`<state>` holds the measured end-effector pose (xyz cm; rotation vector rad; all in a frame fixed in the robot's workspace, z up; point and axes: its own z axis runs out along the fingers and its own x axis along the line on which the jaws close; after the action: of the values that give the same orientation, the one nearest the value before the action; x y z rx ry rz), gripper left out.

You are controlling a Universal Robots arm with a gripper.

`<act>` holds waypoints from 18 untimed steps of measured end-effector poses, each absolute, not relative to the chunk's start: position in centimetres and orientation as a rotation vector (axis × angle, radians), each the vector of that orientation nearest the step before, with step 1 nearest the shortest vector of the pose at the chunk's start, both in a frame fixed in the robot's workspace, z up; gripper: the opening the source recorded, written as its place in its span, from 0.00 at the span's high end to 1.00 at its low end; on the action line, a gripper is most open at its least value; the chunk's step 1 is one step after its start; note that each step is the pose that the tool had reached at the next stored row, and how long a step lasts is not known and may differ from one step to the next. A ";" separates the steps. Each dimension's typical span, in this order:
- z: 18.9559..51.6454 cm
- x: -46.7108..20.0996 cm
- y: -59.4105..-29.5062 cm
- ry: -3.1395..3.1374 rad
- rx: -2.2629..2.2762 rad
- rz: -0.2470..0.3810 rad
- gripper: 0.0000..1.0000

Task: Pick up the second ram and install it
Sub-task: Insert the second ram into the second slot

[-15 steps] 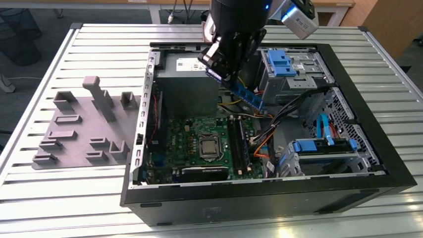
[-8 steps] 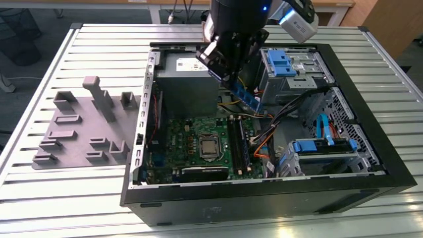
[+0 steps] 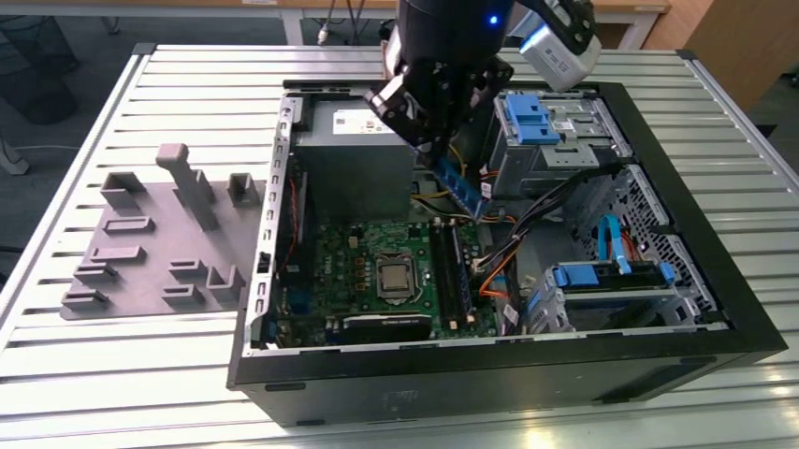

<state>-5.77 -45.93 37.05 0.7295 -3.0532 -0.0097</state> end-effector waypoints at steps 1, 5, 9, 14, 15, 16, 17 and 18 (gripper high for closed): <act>37.0 -5.8 -45.9 -3.060 0.702 -0.010 0.86; 36.9 -5.8 -45.9 -3.081 0.603 -0.010 0.86; 36.8 -5.8 -45.9 -3.101 0.490 -0.010 0.86; 36.7 -5.8 -45.9 -3.121 0.348 -0.010 0.86; 36.6 -5.8 -45.9 -3.124 0.319 -0.010 0.86; 36.6 -5.8 -45.9 -3.127 0.291 -0.010 0.86; 36.5 -5.8 -45.9 -3.129 0.263 -0.010 0.86; 36.5 -5.8 -45.9 -3.131 0.236 -0.010 0.86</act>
<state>-5.77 -45.92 36.51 0.2355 -3.1313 -0.0102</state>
